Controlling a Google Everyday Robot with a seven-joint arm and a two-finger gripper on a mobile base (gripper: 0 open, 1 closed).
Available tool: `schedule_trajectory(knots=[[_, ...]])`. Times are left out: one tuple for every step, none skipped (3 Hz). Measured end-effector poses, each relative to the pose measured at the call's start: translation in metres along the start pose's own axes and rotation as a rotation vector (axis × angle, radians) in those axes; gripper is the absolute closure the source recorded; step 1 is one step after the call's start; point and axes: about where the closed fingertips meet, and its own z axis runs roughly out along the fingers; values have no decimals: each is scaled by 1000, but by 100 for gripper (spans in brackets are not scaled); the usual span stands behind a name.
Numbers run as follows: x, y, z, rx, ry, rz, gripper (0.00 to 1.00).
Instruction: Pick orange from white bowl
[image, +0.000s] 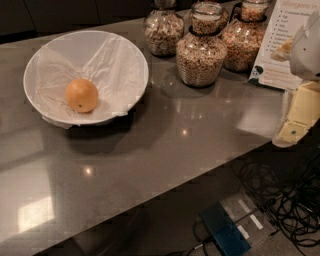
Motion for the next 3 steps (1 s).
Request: schedule_trajectory(knots=[[-1,-1,0,3,-2,-2,0],[-46,-4,10,3,-52,-82,0],[-102,-6,17,-2,-99,-201,0]])
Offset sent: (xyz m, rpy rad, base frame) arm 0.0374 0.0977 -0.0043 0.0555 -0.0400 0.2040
